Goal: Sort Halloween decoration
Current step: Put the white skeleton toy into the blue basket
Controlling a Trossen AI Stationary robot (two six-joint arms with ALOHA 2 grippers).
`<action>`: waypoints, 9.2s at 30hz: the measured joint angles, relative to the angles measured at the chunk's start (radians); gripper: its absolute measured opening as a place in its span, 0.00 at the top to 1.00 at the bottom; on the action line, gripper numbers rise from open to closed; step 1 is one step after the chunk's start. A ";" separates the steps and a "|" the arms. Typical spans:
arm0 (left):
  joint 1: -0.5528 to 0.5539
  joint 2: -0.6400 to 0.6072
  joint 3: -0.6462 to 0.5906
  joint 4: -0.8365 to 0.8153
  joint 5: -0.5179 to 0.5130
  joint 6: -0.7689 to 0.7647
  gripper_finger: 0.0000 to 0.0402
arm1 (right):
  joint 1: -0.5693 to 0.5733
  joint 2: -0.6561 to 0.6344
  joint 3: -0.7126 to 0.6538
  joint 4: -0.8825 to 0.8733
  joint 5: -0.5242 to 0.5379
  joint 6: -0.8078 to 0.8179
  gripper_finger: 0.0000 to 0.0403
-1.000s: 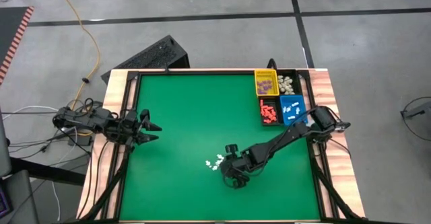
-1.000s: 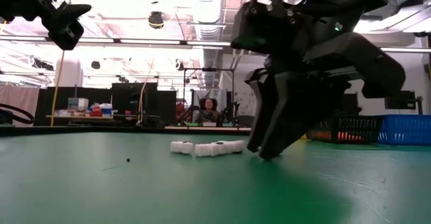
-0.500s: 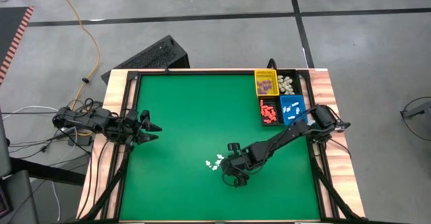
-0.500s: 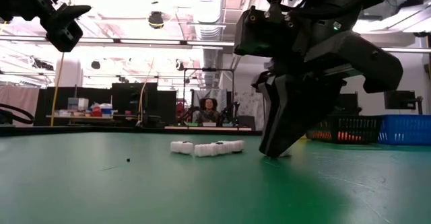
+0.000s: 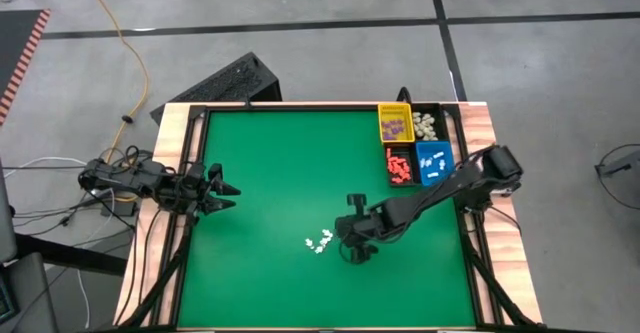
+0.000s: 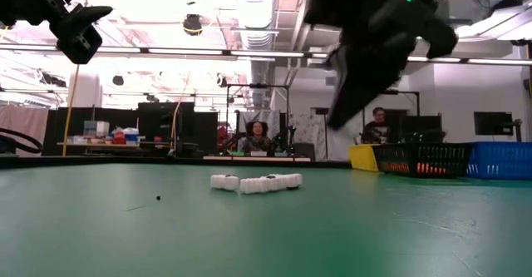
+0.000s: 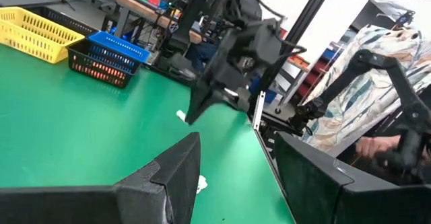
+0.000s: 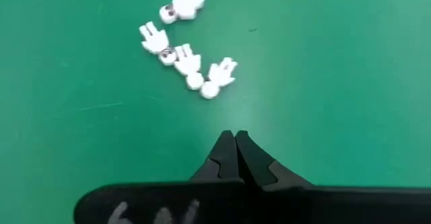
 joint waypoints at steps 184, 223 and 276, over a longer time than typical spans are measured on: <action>-0.002 -0.013 -0.217 0.174 -0.049 0.090 0.55 | 0.008 -0.206 -0.319 -0.067 0.689 1.008 0.96; -0.002 -0.013 -0.217 0.179 -0.078 0.108 0.55 | -0.412 -0.278 -0.466 -0.821 0.505 1.782 0.74; -0.002 -0.013 -0.217 0.182 -0.108 0.144 0.55 | -0.090 0.243 -0.198 0.790 -0.307 -0.117 0.56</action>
